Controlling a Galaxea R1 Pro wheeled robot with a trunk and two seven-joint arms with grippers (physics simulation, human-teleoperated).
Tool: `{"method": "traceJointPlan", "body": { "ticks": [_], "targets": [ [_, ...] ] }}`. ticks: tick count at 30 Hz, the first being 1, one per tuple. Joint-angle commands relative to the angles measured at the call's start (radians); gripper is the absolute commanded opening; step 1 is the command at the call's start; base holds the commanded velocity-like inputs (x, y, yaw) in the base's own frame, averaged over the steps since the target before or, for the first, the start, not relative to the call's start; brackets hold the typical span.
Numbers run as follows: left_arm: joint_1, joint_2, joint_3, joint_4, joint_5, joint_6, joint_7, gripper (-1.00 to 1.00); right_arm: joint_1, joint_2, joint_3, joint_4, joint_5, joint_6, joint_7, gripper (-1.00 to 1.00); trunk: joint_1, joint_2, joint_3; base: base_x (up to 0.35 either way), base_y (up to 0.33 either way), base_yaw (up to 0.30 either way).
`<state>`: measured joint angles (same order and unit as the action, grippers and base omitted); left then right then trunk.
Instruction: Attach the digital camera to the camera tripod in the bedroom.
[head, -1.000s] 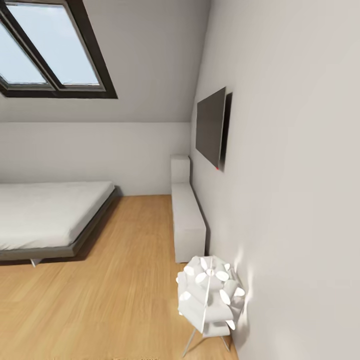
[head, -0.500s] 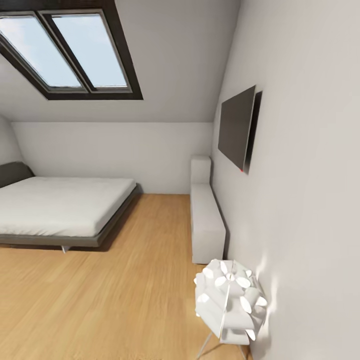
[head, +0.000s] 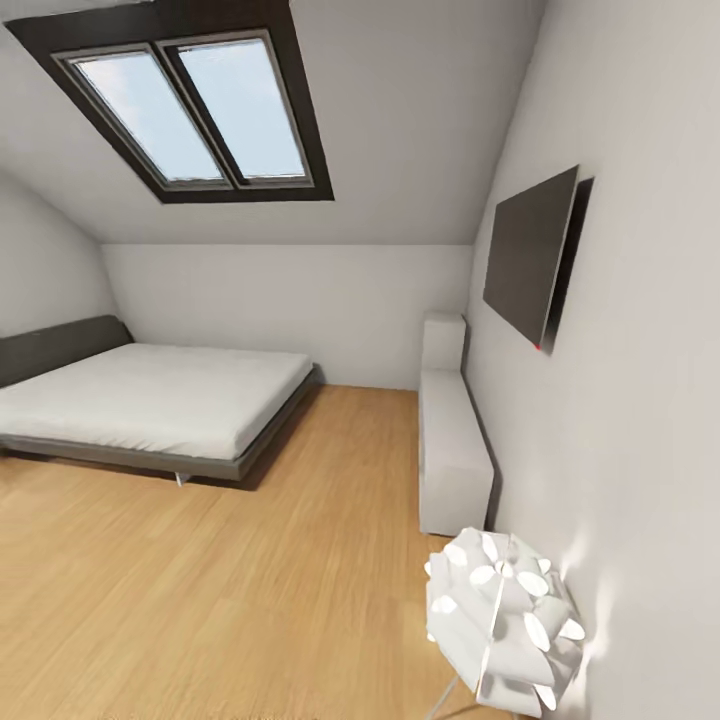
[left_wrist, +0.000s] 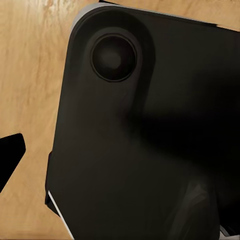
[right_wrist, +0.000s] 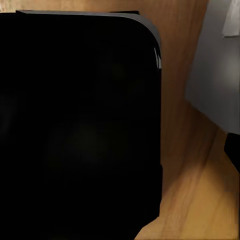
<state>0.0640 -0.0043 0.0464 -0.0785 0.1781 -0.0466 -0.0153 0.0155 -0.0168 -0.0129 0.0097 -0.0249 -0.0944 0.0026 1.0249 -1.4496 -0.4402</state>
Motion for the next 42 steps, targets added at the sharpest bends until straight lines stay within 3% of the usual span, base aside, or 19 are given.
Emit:
{"method": "traceJointPlan", "body": {
  "ticks": [1,19,42],
  "targets": [
    [0.000,0.000,0.004,-0.002,0.006,-0.001,-0.002,1.00,0.000,0.000,0.000,0.001,-0.003,-0.005,0.000,1.00,0.000,0.000,-0.001,0.000,0.000,0.279],
    [0.000,0.000,0.004,-0.002,0.007,-0.001,-0.002,1.00,0.000,0.000,0.001,0.001,-0.004,-0.002,0.000,1.00,0.000,0.000,-0.001,0.028,0.000,0.219],
    [0.000,0.000,0.002,-0.001,0.011,0.001,-0.002,1.00,0.000,-0.007,0.004,0.001,-0.001,-0.001,0.002,1.00,0.000,0.000,-0.001,0.301,0.000,0.007]
  ]
}}
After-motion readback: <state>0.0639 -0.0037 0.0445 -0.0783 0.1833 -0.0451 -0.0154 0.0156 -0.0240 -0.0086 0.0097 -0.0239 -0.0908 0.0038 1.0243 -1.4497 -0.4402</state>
